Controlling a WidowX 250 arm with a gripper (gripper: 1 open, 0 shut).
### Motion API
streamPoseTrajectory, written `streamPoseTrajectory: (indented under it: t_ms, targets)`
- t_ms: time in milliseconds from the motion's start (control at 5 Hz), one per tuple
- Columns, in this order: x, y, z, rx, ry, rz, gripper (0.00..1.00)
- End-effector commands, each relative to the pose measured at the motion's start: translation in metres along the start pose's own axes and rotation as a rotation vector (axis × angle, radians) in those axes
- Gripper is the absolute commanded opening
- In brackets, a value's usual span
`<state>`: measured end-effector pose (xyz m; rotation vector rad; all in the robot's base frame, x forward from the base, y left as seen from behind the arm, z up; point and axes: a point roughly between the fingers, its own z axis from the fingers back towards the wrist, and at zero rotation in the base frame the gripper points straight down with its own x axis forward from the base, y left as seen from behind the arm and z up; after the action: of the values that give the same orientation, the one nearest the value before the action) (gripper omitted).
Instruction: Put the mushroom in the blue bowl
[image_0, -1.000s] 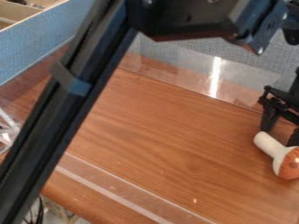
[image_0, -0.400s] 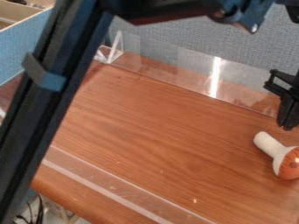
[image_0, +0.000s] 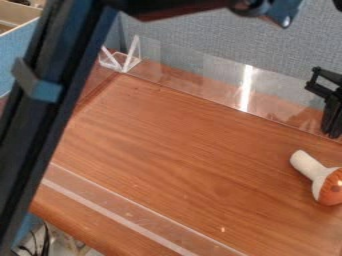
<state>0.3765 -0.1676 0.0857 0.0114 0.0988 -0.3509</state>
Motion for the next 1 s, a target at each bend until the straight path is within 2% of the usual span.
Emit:
streamPoseTrajectory:
  t_ms: [0,200,800]
  targets:
    - [0.006,-0.007,0.028,0.001,-0.068,-0.018,0.00]
    - [0.009,-0.009,0.021,0.005,-0.042,-0.025,0.00]
    - [-0.005,-0.008,0.034,0.003,-0.053,-0.017,0.00]
